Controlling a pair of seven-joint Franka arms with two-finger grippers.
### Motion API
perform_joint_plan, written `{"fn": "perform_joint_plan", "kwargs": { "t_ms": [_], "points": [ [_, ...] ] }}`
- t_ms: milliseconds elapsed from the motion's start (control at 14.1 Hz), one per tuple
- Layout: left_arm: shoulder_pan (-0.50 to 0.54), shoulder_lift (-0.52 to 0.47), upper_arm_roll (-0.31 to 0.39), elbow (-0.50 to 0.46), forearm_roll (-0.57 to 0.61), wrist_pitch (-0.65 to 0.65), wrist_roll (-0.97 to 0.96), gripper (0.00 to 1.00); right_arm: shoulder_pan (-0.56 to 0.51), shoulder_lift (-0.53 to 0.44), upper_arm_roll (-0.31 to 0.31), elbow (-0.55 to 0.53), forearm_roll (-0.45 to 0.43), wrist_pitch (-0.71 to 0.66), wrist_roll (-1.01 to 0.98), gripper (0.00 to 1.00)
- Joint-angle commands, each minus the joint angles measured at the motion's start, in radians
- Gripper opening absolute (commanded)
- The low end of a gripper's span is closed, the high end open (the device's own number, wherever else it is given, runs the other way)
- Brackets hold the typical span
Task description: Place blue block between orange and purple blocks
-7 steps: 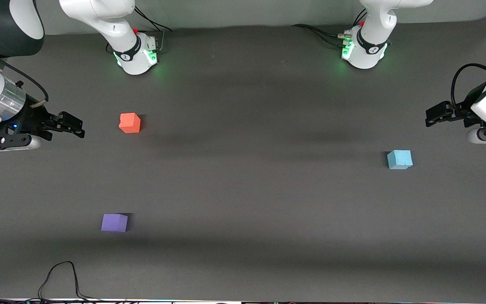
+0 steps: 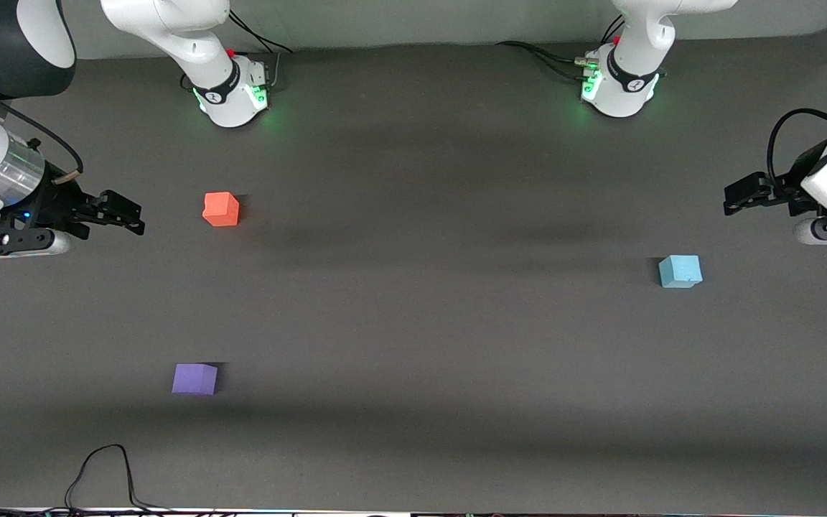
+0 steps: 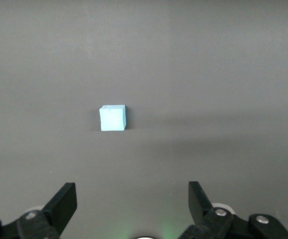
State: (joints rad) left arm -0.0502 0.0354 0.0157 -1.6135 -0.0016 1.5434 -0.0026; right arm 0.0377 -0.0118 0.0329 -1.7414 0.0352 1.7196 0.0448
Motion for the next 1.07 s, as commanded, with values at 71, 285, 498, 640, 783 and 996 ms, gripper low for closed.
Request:
{"fn": "perform_joint_plan", "kwargs": {
  "t_ms": [71, 285, 498, 640, 783, 996],
  "points": [
    [0.012, -0.024, 0.030, -0.032, -0.003, -0.017, 0.097, 1.00, -0.001, 0.004, -0.004, 0.013, 0.015, -0.015, -0.014, 1.00],
    [0.076, -0.106, 0.035, -0.149, 0.008, 0.024, 0.179, 1.00, -0.001, 0.006, -0.004, 0.013, 0.015, -0.015, -0.014, 1.00],
    [0.086, -0.211, 0.033, -0.290, 0.038, 0.095, 0.193, 1.00, -0.001, 0.006, -0.005, 0.011, 0.015, -0.015, -0.014, 1.00],
    [0.085, -0.229, 0.033, -0.330, 0.045, 0.119, 0.193, 1.00, -0.002, 0.010, -0.005, 0.014, 0.032, -0.014, -0.014, 1.00],
    [0.085, -0.223, 0.033, -0.370, 0.046, 0.165, 0.193, 1.00, -0.002, 0.010, -0.007, 0.013, 0.063, -0.012, -0.019, 1.00],
    [0.085, -0.219, 0.033, -0.518, 0.072, 0.343, 0.193, 1.00, -0.004, 0.009, -0.007, 0.013, 0.063, -0.014, -0.028, 1.00]
  ]
}}
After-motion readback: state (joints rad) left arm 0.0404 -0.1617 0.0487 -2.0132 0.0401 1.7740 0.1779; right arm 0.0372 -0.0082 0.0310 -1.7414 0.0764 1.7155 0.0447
